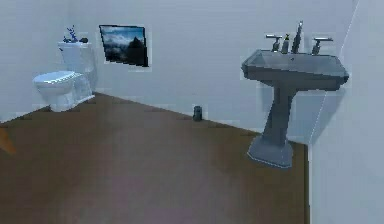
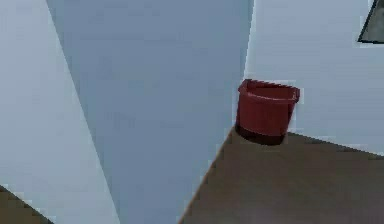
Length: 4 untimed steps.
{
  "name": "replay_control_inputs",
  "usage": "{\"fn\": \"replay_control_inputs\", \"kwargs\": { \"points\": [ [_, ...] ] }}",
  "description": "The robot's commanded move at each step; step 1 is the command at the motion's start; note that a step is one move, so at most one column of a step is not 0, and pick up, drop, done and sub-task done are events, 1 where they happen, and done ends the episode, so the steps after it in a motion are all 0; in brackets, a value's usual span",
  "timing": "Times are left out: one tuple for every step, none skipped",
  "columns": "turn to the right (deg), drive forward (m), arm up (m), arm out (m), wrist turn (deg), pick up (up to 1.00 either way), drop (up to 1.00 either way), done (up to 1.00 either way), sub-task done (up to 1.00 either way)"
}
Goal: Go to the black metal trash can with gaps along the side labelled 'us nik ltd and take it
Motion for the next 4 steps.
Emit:
{"fn": "replay_control_inputs", "kwargs": {
  "points": [
    [-6.0,0.0,0.0,0.0,0.0,0.0,0.0,0.0,0.0],
    [0.0,1.0,0.0,0.0,0.0,0.0,0.0,0.0,0.0],
    [-3.0,0.0,0.0,0.0,0.0,0.0,0.0,0.0,0.0],
    [0.0,0.2,0.0,0.0,0.0,0.0,0.0,0.0,0.0]
  ]
}}
